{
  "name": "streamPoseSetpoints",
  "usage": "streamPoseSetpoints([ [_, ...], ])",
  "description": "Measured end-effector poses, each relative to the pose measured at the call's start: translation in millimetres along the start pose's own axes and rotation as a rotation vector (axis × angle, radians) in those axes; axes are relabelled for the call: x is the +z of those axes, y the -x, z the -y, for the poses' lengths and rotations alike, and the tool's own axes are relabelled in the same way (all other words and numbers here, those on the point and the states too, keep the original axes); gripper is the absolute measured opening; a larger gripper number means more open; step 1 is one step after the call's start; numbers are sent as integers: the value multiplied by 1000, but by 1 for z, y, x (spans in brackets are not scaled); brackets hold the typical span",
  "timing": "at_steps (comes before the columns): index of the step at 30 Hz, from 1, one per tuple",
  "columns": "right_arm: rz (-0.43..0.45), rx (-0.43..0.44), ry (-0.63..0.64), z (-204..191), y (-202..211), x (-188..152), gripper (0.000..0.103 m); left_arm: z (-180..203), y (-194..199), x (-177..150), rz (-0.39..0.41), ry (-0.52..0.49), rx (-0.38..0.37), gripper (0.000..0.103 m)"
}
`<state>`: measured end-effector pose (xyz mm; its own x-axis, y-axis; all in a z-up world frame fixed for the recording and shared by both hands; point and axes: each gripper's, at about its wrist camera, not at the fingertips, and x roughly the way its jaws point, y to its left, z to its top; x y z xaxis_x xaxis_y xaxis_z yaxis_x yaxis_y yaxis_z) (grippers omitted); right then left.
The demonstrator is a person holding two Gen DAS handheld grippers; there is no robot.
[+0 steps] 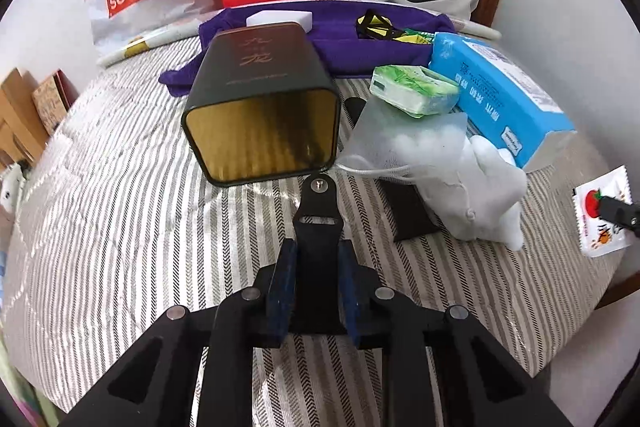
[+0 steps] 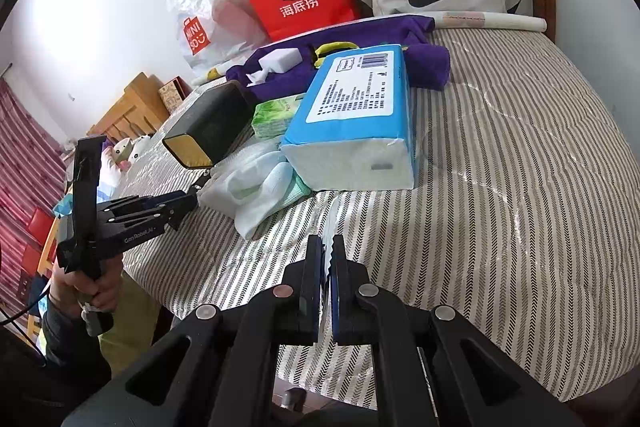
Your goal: Organize soft objects
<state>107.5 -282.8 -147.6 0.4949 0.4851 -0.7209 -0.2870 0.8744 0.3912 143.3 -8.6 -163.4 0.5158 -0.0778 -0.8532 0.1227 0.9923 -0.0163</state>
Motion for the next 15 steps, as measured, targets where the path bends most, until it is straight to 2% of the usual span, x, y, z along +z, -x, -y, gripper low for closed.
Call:
streamPoseSetpoints([
  [3, -3, 7, -4, 0, -2, 1, 4, -4, 0, 0, -1, 11, -20, 21],
  [7, -9, -10, -14, 3, -7, 2, 4, 0, 1, -3, 27, -8, 1, 20],
  [10, -14, -40, -9, 4, -12, 1, 4, -4, 2, -3, 20, 12, -16, 20],
  [12, -23, -33, -17, 6, -14, 0, 4, -9, 6, -3, 16, 40, -47, 20],
  [15, -18, -33, -20, 4, -10, 0, 4, -13, 14, -5, 27, 45, -48, 20],
])
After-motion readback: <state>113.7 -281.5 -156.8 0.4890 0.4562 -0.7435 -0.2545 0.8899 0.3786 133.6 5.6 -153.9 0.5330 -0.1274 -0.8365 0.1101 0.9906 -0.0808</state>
